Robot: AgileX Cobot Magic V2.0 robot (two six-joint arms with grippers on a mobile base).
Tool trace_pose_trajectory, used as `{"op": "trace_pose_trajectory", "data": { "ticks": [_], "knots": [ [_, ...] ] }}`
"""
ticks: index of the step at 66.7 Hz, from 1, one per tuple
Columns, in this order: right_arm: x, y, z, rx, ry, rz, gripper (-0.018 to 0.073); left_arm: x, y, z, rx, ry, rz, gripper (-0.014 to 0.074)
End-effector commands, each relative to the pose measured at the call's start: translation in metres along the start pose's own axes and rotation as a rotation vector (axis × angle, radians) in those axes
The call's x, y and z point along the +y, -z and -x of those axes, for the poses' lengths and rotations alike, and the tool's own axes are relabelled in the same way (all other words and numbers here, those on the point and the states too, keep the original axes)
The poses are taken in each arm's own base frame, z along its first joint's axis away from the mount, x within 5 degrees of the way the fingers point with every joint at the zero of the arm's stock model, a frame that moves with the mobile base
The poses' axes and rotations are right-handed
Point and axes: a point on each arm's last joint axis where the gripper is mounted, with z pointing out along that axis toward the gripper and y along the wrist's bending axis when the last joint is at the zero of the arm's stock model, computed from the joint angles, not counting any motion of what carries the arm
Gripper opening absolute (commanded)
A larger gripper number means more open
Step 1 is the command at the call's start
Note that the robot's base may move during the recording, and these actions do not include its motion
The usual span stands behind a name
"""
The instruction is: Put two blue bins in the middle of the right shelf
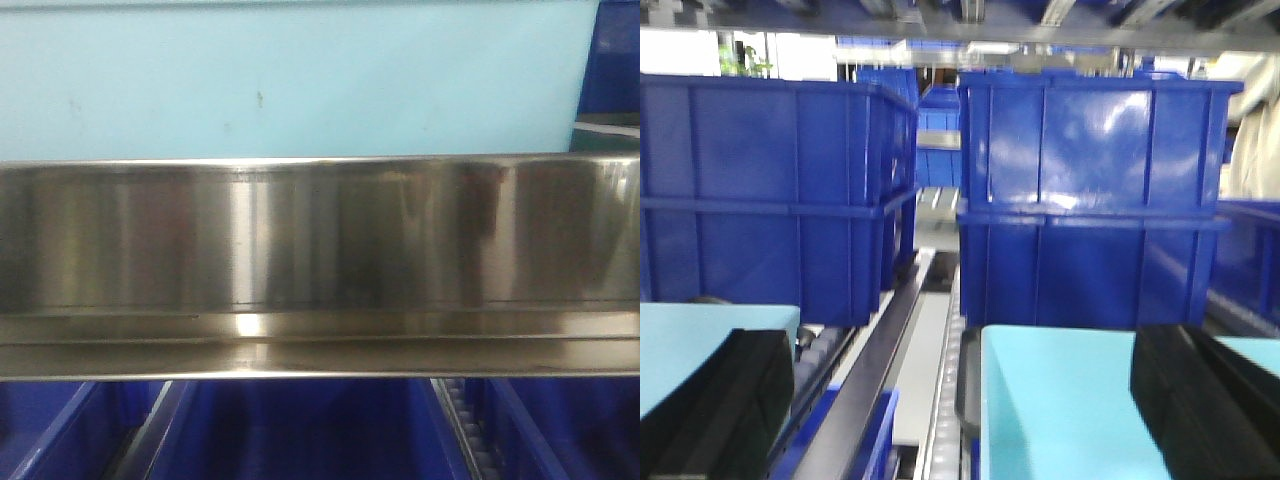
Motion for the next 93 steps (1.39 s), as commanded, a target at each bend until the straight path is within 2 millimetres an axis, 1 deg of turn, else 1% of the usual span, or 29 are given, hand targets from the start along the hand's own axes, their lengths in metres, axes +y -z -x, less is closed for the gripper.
{"op": "trace_pose_trajectory", "data": {
  "ticks": [1, 11, 14, 19, 20, 21, 26, 29, 30, 31, 32, 33, 34, 37, 45, 46, 47, 52, 54, 58, 65, 75, 93],
  "knots": [
    [0.002, -0.012, 0.012, 0.065, 0.005, 0.020, 0.0570, -0.006, -0.012, 0.009, 0.056, -0.002, -0.050, 0.0601],
    [0.012, -0.040, 0.040, 0.150, 0.007, 0.116, 0.0570, -0.022, -0.038, 0.028, 0.148, -0.067, -0.144, 0.0601],
    [0.019, -0.051, 0.050, 0.177, 0.010, 0.166, 0.0570, -0.028, -0.048, 0.032, 0.193, -0.076, -0.168, 0.0601],
    [0.031, -0.064, 0.060, 0.225, 0.018, 0.241, 0.0570, -0.037, -0.060, 0.041, 0.252, -0.090, -0.203, 0.0601],
    [0.034, -0.070, 0.060, 0.251, 0.021, 0.255, 0.0570, -0.039, -0.062, 0.042, 0.266, -0.093, -0.208, 0.0601],
    [0.037, -0.072, 0.064, 0.256, 0.023, 0.269, 0.0570, -0.041, -0.067, 0.042, 0.286, -0.097, -0.212, 0.0601],
    [0.051, -0.087, 0.071, 0.329, 0.039, 0.335, 0.0570, -0.048, -0.079, 0.051, 0.346, -0.113, -0.223, 0.0601],
    [0.061, -0.101, 0.072, 0.413, 0.057, 0.368, 0.0570, -0.051, -0.088, 0.055, 0.393, -0.117, -0.224, 0.0601],
    [0.063, -0.104, 0.076, 0.423, 0.060, 0.376, 0.0570, -0.052, -0.090, 0.057, 0.406, -0.118, -0.221, 0.0601],
    [0.067, -0.109, 0.074, 0.463, 0.068, 0.385, 0.0570, -0.053, -0.095, 0.059, 0.435, -0.118, -0.217, 0.0601],
    [0.069, -0.112, 0.077, 0.474, 0.072, 0.392, 0.0570, -0.054, -0.098, 0.060, 0.450, -0.116, -0.215, 0.0601],
    [0.072, -0.117, 0.075, 0.513, 0.079, 0.396, 0.0570, -0.054, -0.100, 0.061, 0.465, -0.115, -0.211, 0.0601],
    [0.074, -0.120, 0.079, 0.523, 0.082, 0.400, 0.0570, -0.055, -0.103, 0.062, 0.480, -0.110, -0.203, 0.0601],
    [0.079, -0.132, 0.081, 0.599, 0.098, 0.406, 0.0570, -0.056, -0.113, 0.063, 0.541, -0.103, -0.174, 0.0601],
    [0.091, -0.160, 0.084, 0.789, 0.107, 0.399, 0.0570, -0.054, -0.132, 0.066, 0.679, -0.114, -0.079, 0.0601],
    [0.093, -0.165, 0.081, 0.824, 0.112, 0.398, 0.0570, -0.054, -0.134, 0.066, 0.692, -0.117, -0.072, 0.0601],
    [0.094, -0.167, 0.083, 0.833, 0.110, 0.396, 0.0570, -0.055, -0.137, 0.066, 0.706, -0.118, -0.066, 0.0601],
    [0.100, -0.183, 0.080, 0.903, 0.093, 0.379, 0.0570, -0.058, -0.151, 0.062, 0.761, -0.117, -0.050, 0.0601],
    [0.103, -0.191, 0.077, 0.931, 0.087, 0.367, 0.0570, -0.059, -0.159, 0.058, 0.780, -0.117, -0.044, 0.0601],
    [0.107, -0.204, 0.070, 0.964, 0.078, 0.349, 0.0570, -0.056, -0.171, 0.051, 0.810, -0.108, -0.024, 0.0601],
    [0.112, -0.220, 0.054, 1.009, 0.069, 0.333, 0.0570, -0.048, -0.192, 0.037, 0.873, -0.071, 0.005, 0.0601],
    [0.119, -0.237, 0.031, 1.074, 0.080, 0.326, 0.0570, -0.039, -0.216, 0.017, 0.954, -0.015, 0.026, 0.0601],
    [0.129, -0.264, -0.008, 1.178, 0.069, 0.290, 0.0570, -0.043, -0.244, -0.012, 1.056, -0.019, 0.019, 0.0601]
  ]
}}
